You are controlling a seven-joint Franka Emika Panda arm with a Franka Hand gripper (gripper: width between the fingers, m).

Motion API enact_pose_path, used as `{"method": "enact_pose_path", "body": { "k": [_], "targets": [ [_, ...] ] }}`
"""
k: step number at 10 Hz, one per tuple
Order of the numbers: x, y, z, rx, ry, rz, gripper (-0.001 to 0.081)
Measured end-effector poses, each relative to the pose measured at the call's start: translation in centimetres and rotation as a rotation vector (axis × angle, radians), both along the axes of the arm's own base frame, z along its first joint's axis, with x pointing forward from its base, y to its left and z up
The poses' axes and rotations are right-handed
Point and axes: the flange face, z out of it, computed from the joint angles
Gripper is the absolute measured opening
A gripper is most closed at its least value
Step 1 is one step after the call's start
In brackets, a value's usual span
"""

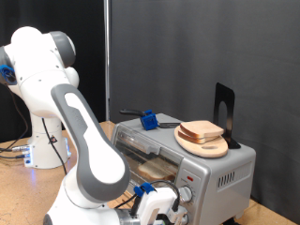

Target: Make a piece of toast with the oven

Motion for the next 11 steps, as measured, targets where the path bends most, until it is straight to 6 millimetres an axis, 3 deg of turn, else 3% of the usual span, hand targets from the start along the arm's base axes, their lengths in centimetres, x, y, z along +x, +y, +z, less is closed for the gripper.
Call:
{"method": "enact_pose_path", "body": {
  "k": [5,11],
  "targets": [
    [-0.2,1.5,0.4,0.007,0.007,0.028,0.0682],
    [-0.3,1.4,0.4,-0.001,0.03,0.031,0.0682]
  ]
}}
